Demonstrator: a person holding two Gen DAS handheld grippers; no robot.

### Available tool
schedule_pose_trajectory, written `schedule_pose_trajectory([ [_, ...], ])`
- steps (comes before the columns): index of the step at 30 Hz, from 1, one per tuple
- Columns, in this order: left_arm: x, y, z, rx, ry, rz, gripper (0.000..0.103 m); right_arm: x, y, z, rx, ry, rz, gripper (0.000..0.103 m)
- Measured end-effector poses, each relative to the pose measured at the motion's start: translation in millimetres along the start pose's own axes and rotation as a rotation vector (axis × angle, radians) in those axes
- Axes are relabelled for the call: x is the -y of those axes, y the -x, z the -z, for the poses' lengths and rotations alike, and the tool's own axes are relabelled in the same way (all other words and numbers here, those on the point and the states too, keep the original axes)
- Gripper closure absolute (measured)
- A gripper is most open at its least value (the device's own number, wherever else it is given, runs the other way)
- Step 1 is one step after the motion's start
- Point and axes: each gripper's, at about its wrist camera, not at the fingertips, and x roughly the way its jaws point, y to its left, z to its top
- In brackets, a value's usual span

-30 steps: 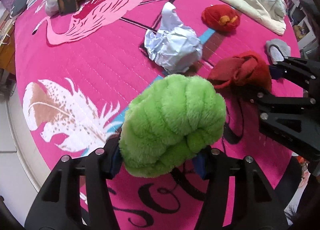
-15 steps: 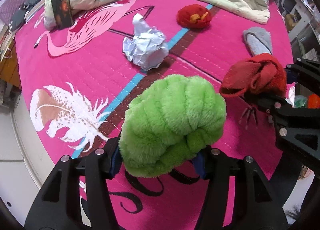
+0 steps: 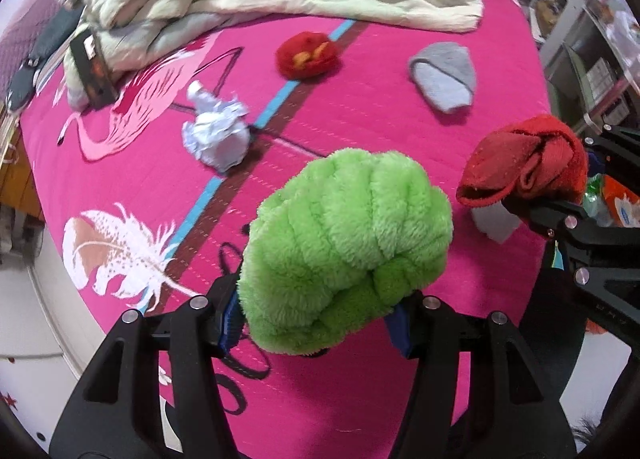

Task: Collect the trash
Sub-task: 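Carry the green slipper and red knit sock over to the black bin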

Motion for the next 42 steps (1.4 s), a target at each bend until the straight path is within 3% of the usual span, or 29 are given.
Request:
schedule_pose_trajectory([
  [20, 125.1, 4.3, -16.8, -0.006, -0.25, 0.047, 0.046, 79.8, 41.1, 92.5, 0.024, -0.237, 0.075, 0.064],
  [42, 266.2, -24.2, -27.4, -0.051, -0.508, 0.113, 0.046, 165.1, 62.5, 198.1, 0.0, -0.513, 0.179, 0.064],
])
